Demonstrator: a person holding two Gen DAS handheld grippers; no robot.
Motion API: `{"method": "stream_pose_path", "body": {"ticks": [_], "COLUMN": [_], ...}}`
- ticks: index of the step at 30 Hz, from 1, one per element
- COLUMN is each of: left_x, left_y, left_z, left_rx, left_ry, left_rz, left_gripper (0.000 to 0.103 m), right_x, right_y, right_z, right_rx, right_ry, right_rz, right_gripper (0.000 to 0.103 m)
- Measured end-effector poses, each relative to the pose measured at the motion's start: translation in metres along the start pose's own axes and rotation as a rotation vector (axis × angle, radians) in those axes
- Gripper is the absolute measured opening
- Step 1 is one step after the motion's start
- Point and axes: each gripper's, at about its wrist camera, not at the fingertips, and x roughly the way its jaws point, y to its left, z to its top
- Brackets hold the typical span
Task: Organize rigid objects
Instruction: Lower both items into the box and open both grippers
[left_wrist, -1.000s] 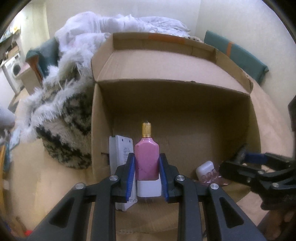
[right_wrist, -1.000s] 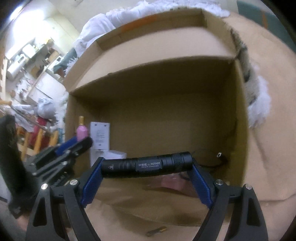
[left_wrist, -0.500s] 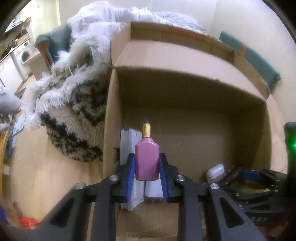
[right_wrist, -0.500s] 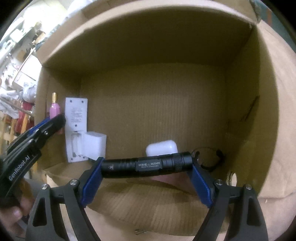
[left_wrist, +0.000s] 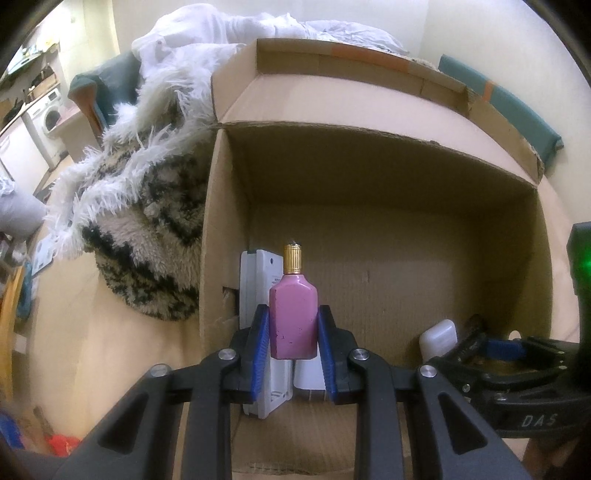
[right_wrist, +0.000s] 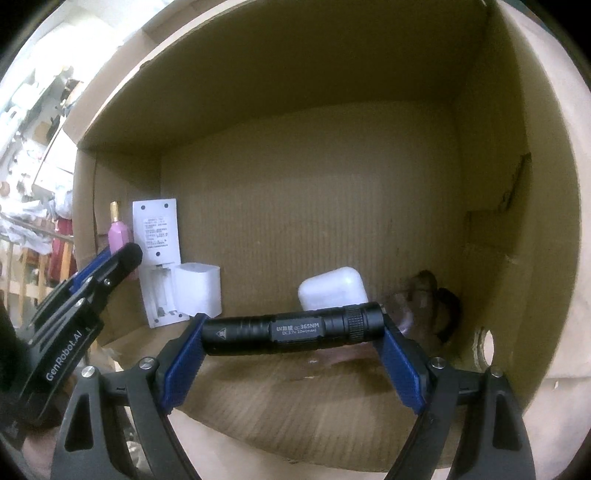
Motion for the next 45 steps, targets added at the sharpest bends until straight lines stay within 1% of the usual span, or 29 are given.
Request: {"method": "stream_pose_path", "body": {"ticks": [5,6,9,12,15,16,17,18,19,20,22,25,27,32,35,45], "left_x": [0.0,0.0,0.0,-0.001,-0.001,-0.002,-0.003,-0.004,-0.006,-0.007,-0.009,-0.011,-0.011,-0.012,-0.013,-0.012], "left_y": [0.0,0.0,-0.001,-0.001,-0.001,-0.001,-0.002,-0.004,-0.006,-0.008,-0.013,-0.018,-0.019,-0.015,-0.015,-0.015], "left_z": [0.0,0.0,-0.001,-0.002,-0.003,-0.003,-0.003,-0.003,-0.003,-0.004,-0.004,-0.006,-0.006,-0.005,-0.003,0.0], "left_rx": [0.002,0.001,-0.004,-0.005,-0.001,0.001,0.005,0.009,0.016,0.025,0.046,0.064,0.061,0.048,0.046,0.046], "left_ry": [0.0,0.0,0.003,0.0,0.003,0.004,0.004,0.001,-0.004,-0.006,-0.011,-0.018,-0.014,-0.012,-0.015,-0.009], "left_rz": [0.0,-0.001,0.001,0.001,0.0,-0.003,-0.006,-0.014,-0.031,-0.042,-0.04,-0.02,-0.023,-0.035,-0.034,-0.036], "left_gripper": [0.023,0.023,0.023,0.023,0.026,0.031,0.041,0.044,0.053,0.059,0.064,0.065,0.065,0.065,0.065,0.065], "right_x": [-0.005,-0.008,-0.014,-0.021,-0.026,-0.028,-0.029,-0.027,-0.028,-0.029,-0.03,-0.033,-0.036,-0.04,-0.044,-0.048], "right_y": [-0.004,-0.007,-0.008,-0.004,0.005,0.006,0.008,0.009,0.009,0.009,0.01,0.01,0.01,0.013,0.012,0.013], "right_z": [0.006,0.006,0.007,0.009,0.01,0.011,0.012,0.012,0.012,0.013,0.014,0.014,0.014,0.013,0.013,0.014], "right_rx": [0.004,0.004,0.004,-0.006,-0.021,-0.027,-0.032,-0.036,-0.037,-0.036,-0.033,-0.034,-0.037,-0.061,-0.06,-0.062], "right_ry": [-0.013,-0.02,-0.05,-0.089,-0.13,-0.143,-0.153,-0.162,-0.168,-0.173,-0.18,-0.187,-0.192,-0.225,-0.242,-0.256], "right_rz": [0.028,0.031,0.044,0.056,0.048,0.042,0.037,0.031,0.029,0.028,0.029,0.026,0.02,-0.038,-0.042,-0.036], "right_gripper": [0.093,0.094,0.103,0.103,0.103,0.103,0.103,0.103,0.103,0.103,0.103,0.103,0.103,0.103,0.103,0.103]}}
